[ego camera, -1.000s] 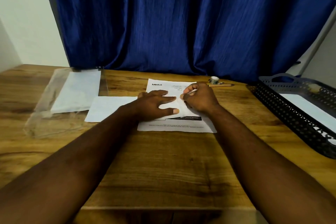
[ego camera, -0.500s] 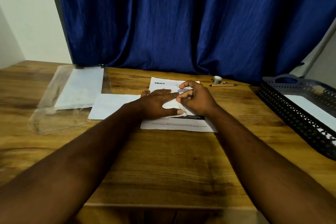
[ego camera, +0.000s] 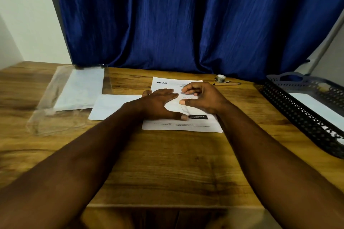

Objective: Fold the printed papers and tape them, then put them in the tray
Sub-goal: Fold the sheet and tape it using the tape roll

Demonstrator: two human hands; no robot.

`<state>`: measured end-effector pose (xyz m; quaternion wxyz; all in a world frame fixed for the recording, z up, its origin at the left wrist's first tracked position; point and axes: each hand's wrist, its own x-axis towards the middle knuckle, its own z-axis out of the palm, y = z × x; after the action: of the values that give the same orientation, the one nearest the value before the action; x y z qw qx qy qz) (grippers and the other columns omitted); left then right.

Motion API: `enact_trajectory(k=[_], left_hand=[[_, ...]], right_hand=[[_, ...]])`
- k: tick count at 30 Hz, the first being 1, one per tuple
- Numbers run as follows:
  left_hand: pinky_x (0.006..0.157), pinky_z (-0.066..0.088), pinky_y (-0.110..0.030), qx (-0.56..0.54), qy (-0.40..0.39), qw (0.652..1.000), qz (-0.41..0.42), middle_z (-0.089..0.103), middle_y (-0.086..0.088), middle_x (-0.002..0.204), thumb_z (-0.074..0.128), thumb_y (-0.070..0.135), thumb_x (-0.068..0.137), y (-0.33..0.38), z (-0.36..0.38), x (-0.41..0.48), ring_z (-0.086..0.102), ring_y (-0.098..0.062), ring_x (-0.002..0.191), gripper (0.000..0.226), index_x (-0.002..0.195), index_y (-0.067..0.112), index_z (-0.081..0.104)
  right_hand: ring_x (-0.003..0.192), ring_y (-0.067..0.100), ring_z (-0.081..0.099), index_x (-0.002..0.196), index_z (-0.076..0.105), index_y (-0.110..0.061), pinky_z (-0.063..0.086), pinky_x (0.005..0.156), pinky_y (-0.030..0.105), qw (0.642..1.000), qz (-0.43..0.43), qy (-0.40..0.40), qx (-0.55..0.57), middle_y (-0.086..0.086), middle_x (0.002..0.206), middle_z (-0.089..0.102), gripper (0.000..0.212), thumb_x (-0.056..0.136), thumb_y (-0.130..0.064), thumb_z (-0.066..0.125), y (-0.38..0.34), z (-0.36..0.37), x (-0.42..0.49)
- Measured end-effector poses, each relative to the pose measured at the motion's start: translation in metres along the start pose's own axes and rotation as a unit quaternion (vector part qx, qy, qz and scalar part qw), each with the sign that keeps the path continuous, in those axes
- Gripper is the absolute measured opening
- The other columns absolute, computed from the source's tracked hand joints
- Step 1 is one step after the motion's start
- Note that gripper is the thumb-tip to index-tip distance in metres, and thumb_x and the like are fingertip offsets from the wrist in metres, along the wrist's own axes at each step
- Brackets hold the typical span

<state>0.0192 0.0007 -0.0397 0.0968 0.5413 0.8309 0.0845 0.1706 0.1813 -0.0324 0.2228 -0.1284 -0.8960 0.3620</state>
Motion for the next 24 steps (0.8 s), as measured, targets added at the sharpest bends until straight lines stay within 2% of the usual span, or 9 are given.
enact_trajectory(k=[3, 7, 9, 12, 15, 17, 20, 22, 24], left_hand=[[0.126, -0.002, -0.059, 0.001, 0.005, 1.000, 0.002, 0.005, 0.016, 0.175, 0.034, 0.115, 0.050, 0.003, -0.003, -0.004, 0.001, -0.013, 0.161, 0.132, 0.163, 0.048, 0.018], [0.128, -0.001, -0.060, 0.004, -0.007, 1.000, 0.005, 0.004, 0.014, 0.176, 0.025, 0.117, 0.042, 0.009, -0.006, -0.010, 0.001, -0.015, 0.162, 0.142, 0.165, 0.046, 0.016], [0.128, -0.001, -0.060, 0.005, -0.011, 1.000, 0.005, 0.003, 0.013, 0.176, 0.025, 0.116, 0.044, 0.010, -0.008, -0.012, 0.000, -0.016, 0.162, 0.140, 0.165, 0.046, 0.014], [0.127, -0.002, -0.058, 0.015, -0.007, 1.000, 0.001, 0.002, 0.012, 0.176, 0.037, 0.104, 0.068, 0.009, -0.007, -0.012, -0.001, -0.017, 0.162, 0.116, 0.165, 0.046, 0.012], [0.127, -0.002, -0.058, 0.008, -0.019, 1.000, 0.002, 0.000, 0.012, 0.176, 0.029, 0.112, 0.054, 0.009, -0.007, -0.012, -0.002, -0.017, 0.162, 0.130, 0.165, 0.046, 0.011], [0.128, 0.002, -0.057, -0.001, -0.014, 1.000, 0.009, 0.002, 0.012, 0.176, 0.027, 0.114, 0.047, 0.007, -0.008, -0.012, 0.001, -0.017, 0.162, 0.138, 0.165, 0.045, 0.013], [0.126, 0.021, -0.048, 0.013, 0.042, 0.998, 0.049, 0.025, 0.011, 0.172, 0.042, 0.106, 0.064, -0.001, -0.015, -0.015, 0.019, -0.015, 0.158, 0.117, 0.161, 0.041, 0.033], [0.113, 0.037, -0.040, 0.033, 0.082, 0.993, 0.074, 0.051, 0.013, 0.156, 0.046, 0.104, 0.064, -0.004, -0.023, -0.018, 0.040, -0.013, 0.145, 0.105, 0.145, 0.038, 0.057], [0.102, 0.044, -0.034, 0.020, 0.094, 0.992, 0.080, 0.064, 0.015, 0.140, 0.055, 0.098, 0.062, -0.002, -0.031, -0.020, 0.053, -0.010, 0.131, 0.094, 0.130, 0.035, 0.070]], right_hand=[[0.126, -0.003, 0.061, 0.126, 0.075, -0.029, 0.048, 0.110, 0.024, 0.998, 0.015, -0.054, -0.002, -0.017, 0.133, 0.070, 0.060, 0.070, -0.039, 0.097, -0.003, -0.012, -0.003], [0.140, 0.001, 0.046, 0.135, 0.070, -0.043, 0.035, 0.113, 0.029, 0.991, 0.037, -0.119, -0.052, -0.023, 0.150, 0.056, 0.078, 0.063, -0.057, 0.097, -0.007, -0.024, -0.009], [0.138, -0.005, 0.042, 0.135, 0.066, -0.052, 0.030, 0.112, 0.029, 0.983, 0.050, -0.163, -0.065, -0.034, 0.149, 0.050, 0.082, 0.060, -0.062, 0.097, -0.009, -0.026, -0.011], [0.118, -0.024, 0.035, 0.130, 0.063, -0.064, 0.026, 0.106, 0.028, 0.971, 0.084, -0.211, -0.070, -0.052, 0.129, 0.043, 0.083, 0.054, -0.068, 0.098, -0.014, -0.026, -0.013], [0.137, -0.006, 0.030, 0.126, 0.062, -0.070, 0.024, 0.110, 0.032, 0.966, 0.094, -0.223, -0.091, -0.030, 0.162, 0.038, 0.080, 0.053, -0.073, 0.095, -0.017, -0.026, -0.013], [0.153, 0.006, 0.024, 0.125, 0.061, -0.072, 0.024, 0.118, 0.036, 0.963, 0.091, -0.231, -0.102, -0.020, 0.171, 0.029, 0.077, 0.054, -0.076, 0.092, -0.018, -0.028, -0.015], [0.162, 0.014, 0.017, 0.127, 0.059, -0.074, 0.019, 0.130, 0.047, 0.960, 0.094, -0.243, -0.103, -0.015, 0.175, 0.022, 0.081, 0.051, -0.084, 0.085, -0.021, -0.029, -0.018], [0.161, 0.015, 0.018, 0.126, 0.059, -0.075, 0.020, 0.129, 0.046, 0.961, 0.095, -0.232, -0.119, -0.014, 0.175, 0.023, 0.071, 0.059, -0.085, 0.080, -0.025, -0.028, -0.018], [0.161, 0.016, 0.021, 0.125, 0.062, -0.072, 0.021, 0.124, 0.043, 0.964, 0.100, -0.216, -0.117, -0.013, 0.174, 0.026, 0.058, 0.071, -0.082, 0.076, -0.027, -0.027, -0.018]])
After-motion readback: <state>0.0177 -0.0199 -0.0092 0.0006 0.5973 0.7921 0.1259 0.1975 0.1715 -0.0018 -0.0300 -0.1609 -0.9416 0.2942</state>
